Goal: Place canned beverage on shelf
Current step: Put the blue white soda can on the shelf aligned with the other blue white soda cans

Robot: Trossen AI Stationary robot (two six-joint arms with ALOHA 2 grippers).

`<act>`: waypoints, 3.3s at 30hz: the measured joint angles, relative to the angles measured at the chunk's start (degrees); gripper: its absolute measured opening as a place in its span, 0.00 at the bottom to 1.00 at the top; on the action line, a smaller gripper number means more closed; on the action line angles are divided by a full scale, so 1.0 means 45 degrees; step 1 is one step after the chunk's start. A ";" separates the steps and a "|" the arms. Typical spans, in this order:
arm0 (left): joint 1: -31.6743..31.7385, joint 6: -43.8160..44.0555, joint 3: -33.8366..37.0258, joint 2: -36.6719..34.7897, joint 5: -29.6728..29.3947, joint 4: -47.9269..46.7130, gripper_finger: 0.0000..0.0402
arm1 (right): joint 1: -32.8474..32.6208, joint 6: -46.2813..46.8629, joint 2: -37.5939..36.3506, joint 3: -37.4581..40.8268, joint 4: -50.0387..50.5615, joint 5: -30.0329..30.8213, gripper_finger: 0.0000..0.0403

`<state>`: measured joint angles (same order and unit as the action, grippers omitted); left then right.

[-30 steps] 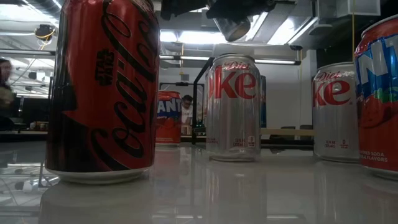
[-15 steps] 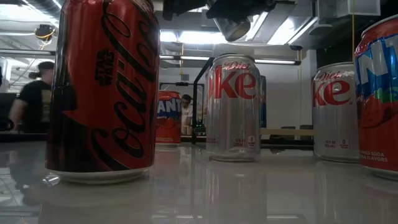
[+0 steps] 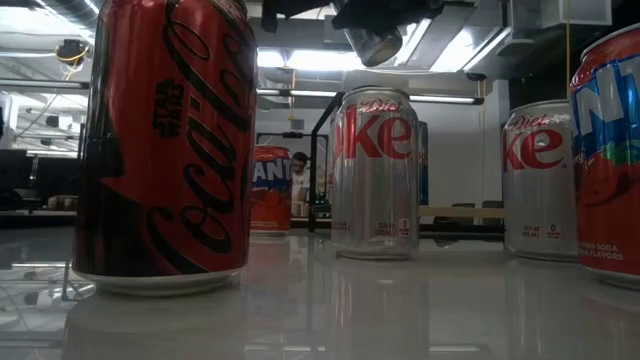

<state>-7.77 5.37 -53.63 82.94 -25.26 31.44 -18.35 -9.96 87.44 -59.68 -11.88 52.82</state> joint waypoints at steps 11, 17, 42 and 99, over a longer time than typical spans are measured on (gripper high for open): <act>0.0000 0.0010 0.0000 0.0000 0.0010 -0.0005 0.51 | 0.0000 0.0126 0.0000 0.0000 0.0022 0.0000 0.59; 0.0000 0.0010 0.0000 0.0000 0.0019 -0.0014 0.51 | 0.0000 0.0116 0.0000 0.0000 0.0019 0.0000 0.61; -0.0034 -0.0335 -0.0019 -0.0097 0.1554 -0.0909 0.51 | -0.0530 0.0194 -0.1050 -0.0005 0.1804 -0.1160 0.91; 0.1588 -0.5236 0.1161 -0.0083 1.1395 -0.5661 0.51 | -0.1169 0.2489 -0.3327 -0.0005 0.5119 -0.5129 0.91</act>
<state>-0.62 -18.20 -48.40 82.56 26.02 5.97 -23.61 1.24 72.47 -59.70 11.16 29.74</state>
